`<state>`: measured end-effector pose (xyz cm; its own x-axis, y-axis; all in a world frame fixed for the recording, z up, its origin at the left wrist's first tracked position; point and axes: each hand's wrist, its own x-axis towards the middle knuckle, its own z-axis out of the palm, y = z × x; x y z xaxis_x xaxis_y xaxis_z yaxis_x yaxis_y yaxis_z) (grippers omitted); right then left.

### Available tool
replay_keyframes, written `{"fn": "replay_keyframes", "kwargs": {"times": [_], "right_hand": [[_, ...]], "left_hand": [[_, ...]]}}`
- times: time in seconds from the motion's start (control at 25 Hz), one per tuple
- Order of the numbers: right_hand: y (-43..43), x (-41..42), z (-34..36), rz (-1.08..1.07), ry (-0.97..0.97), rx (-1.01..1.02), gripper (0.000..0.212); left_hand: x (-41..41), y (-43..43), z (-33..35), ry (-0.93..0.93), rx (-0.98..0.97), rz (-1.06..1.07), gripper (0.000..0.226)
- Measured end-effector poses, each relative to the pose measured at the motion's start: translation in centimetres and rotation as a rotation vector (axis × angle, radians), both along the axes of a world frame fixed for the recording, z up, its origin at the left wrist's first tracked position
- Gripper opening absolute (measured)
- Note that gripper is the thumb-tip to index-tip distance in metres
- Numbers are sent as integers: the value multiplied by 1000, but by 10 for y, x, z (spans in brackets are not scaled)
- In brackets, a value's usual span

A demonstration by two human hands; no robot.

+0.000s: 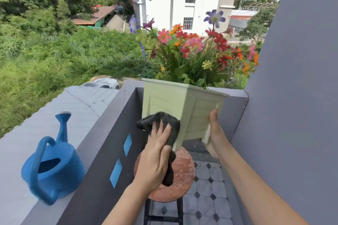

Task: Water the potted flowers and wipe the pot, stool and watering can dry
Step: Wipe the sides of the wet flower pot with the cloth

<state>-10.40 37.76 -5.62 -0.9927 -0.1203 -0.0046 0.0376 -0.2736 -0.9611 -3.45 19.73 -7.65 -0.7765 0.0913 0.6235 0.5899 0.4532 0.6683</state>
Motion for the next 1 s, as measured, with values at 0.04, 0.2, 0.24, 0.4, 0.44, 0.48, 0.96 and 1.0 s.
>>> {"fn": "replay_keyframes", "kwargs": {"times": [0.04,0.2,0.24,0.4,0.44,0.48,0.96,1.0], "right_hand": [[-1,1,0,18,23,6,105],[-7,5,-7,57,68,19,87],[-9,5,-8,63,74,13,86],[-11,1,-7,96,60,22,94],[-10,-1,-7,103,40,13,98],[-8,-3,-8,110,21,-5,102],[-6,-20,0,198,-91,-219,78],[-5,-19,4,213,-89,-245,76]], "left_hand": [[-7,-1,12,6,31,45,43],[-43,-19,57,47,63,310,46],[-50,-24,62,-22,90,390,46],[-61,-39,59,-366,390,478,38],[-63,-43,53,-424,435,399,41],[-62,-48,46,-458,466,290,47],[-29,-48,21,-413,653,-53,52],[-29,-47,20,-380,655,-2,51]]}}
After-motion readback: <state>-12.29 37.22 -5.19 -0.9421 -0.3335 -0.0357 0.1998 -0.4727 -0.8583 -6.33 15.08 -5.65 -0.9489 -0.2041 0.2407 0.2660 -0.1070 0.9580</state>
